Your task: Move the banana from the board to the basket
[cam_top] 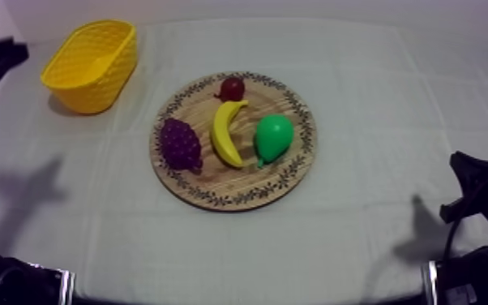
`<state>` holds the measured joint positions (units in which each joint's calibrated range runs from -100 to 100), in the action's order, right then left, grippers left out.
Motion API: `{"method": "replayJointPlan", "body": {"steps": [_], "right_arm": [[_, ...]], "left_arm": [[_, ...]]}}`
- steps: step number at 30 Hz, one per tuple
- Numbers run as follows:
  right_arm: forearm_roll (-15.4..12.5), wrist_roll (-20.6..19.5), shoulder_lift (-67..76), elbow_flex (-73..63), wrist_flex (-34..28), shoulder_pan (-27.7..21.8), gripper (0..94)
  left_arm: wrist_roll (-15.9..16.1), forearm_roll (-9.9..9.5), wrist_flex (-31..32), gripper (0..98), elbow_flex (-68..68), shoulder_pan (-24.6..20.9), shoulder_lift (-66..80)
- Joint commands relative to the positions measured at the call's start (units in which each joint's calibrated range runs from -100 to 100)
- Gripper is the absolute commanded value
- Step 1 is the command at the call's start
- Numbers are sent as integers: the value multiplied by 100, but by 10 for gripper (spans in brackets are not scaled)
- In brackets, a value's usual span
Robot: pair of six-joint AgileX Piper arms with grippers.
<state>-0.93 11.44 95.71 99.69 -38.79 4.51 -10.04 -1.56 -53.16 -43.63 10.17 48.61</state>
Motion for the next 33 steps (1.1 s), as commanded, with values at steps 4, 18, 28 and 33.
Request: {"method": "replayJointPlan", "body": {"steps": [4,18,28,33], "right_arm": [[2,6,5,-3,0,1,3],[2,5,5,-3,0,1,3],[2,4,5,-3,0,8,3],[2,3,5,-3,0,8,3]], "left_arm": [[-121,-34,-459,1,2072,259,-1711],[-73,-60,-1854,1,5138,1141,-4650],[-351,27,-2524,4,6233,1523,-6069],[-507,54,-2558,8,6084,1608,-6514]]}}
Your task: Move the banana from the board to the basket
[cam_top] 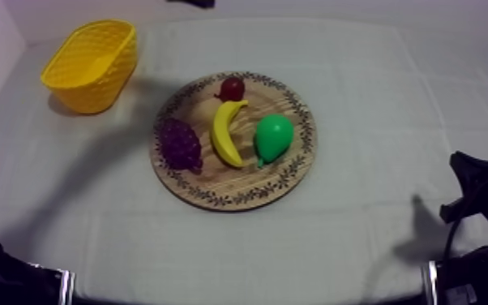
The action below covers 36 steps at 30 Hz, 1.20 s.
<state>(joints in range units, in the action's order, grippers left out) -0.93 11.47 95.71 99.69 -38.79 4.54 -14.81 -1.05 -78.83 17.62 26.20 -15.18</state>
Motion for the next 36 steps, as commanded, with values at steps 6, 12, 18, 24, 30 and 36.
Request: {"method": "replayJointPlan", "body": {"steps": [6,12,18,24,30,36], "right_arm": [[2,2,5,-3,0,5,3],[2,3,5,-3,0,5,3],[2,3,5,-3,0,5,3],[2,3,5,-3,0,7,3],[2,3,5,-3,0,12,3],[2,0,5,-3,0,13,3]], "left_arm": [[-158,84,43,18,-353,48,-406],[-229,137,29,32,-560,138,-420],[-244,142,-138,44,-659,185,-335],[-257,170,-137,26,-860,183,-279],[-373,162,21,4,-1110,184,-246],[-281,254,295,132,-1284,165,-221]]}}
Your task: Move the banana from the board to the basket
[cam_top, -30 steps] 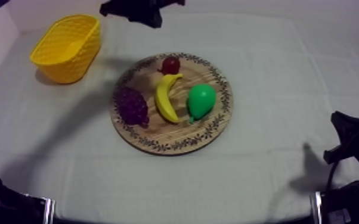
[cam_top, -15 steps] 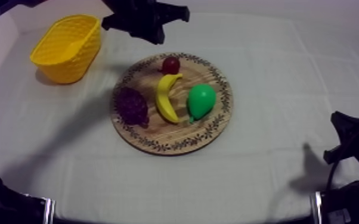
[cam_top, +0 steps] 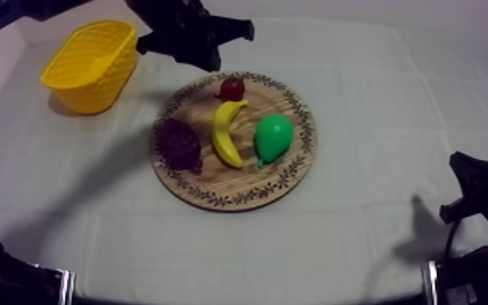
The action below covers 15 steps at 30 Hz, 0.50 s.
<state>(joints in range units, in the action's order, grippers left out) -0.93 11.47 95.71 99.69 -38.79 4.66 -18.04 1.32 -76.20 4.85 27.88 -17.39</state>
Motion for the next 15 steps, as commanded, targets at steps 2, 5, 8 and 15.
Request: {"method": "replayJointPlan", "body": {"steps": [2,5,8,15], "right_arm": [[2,-1,5,-3,0,1,3],[2,-2,5,-3,0,1,3],[2,-2,5,-3,0,1,3],[2,0,5,-3,0,1,3]], "left_arm": [[152,77,106,179,-2,-17,-17],[260,170,168,305,28,-55,-46],[315,271,295,496,-27,-104,-44],[543,501,643,802,-212,-184,-125]]}}
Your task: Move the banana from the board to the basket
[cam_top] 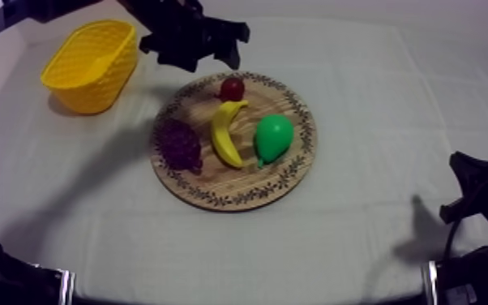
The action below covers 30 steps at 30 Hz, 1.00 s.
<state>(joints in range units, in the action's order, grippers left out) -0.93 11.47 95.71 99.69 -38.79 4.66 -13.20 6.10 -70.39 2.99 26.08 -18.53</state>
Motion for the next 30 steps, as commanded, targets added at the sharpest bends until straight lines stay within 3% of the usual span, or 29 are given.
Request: {"method": "replayJointPlan", "body": {"steps": [1,13,30], "right_arm": [[2,0,5,-3,0,1,3],[2,0,5,-3,0,1,3],[2,3,5,-3,0,1,3]], "left_arm": [[89,41,108,822,-51,-5,-25],[127,77,202,851,-53,42,-486],[298,386,591,824,-339,34,-1400]]}}
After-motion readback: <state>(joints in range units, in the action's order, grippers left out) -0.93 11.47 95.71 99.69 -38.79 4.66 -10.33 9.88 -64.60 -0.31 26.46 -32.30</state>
